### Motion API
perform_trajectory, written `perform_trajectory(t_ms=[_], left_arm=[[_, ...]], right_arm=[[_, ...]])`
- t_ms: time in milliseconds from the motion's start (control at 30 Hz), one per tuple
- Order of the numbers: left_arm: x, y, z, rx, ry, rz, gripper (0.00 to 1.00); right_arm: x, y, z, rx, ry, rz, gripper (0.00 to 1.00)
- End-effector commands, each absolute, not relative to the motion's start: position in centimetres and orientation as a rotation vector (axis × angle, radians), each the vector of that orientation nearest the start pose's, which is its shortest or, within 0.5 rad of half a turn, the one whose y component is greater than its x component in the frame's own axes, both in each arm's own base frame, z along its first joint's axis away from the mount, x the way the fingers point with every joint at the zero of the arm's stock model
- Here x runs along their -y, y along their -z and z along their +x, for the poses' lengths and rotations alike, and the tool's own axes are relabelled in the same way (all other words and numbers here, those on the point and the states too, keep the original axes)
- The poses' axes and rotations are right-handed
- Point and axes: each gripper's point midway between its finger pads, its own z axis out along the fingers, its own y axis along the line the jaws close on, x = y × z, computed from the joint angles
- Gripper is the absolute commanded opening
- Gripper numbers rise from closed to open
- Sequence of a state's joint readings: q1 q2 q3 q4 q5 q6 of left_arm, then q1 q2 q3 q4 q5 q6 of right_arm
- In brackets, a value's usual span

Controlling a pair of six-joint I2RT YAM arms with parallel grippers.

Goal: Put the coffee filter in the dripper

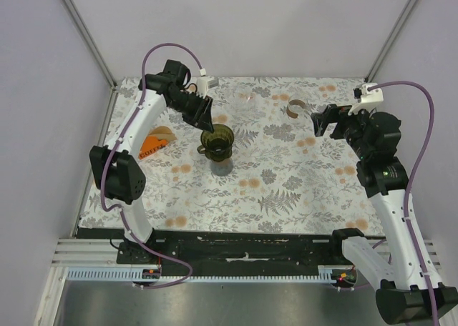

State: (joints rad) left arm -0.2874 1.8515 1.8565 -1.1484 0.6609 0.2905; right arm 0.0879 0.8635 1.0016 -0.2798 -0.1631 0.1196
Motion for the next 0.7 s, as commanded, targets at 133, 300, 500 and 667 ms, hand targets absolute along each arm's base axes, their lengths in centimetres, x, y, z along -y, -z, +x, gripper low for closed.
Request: perform_trajectory(t_ms=[133, 300, 500, 667], left_arm=[[20.0, -25.5, 37.0, -2.257, 0.777, 0.976, 0.70], [15.3, -30.1, 39.3, -2.166, 0.647, 0.839, 0.89], [7.2, -26.0, 41.0, -2.324, 0.327, 0.710, 0.75], [3.7, -21.1, 41.7, -2.433, 0.101, 0.775, 0.54]], right_arm=[[-6.3, -34.6, 31.3, -1.680, -0.297, -0.108, 0.98], [-6.4, -34.6, 31.2, -1.679, -0.301, -0.112, 0.98], [-6.9, -34.1, 31.3, -1.690, -0.327, -0.134, 0.98], [-7.0, -33.3, 31.4, -1.702, -0.320, -0.150, 0.98]])
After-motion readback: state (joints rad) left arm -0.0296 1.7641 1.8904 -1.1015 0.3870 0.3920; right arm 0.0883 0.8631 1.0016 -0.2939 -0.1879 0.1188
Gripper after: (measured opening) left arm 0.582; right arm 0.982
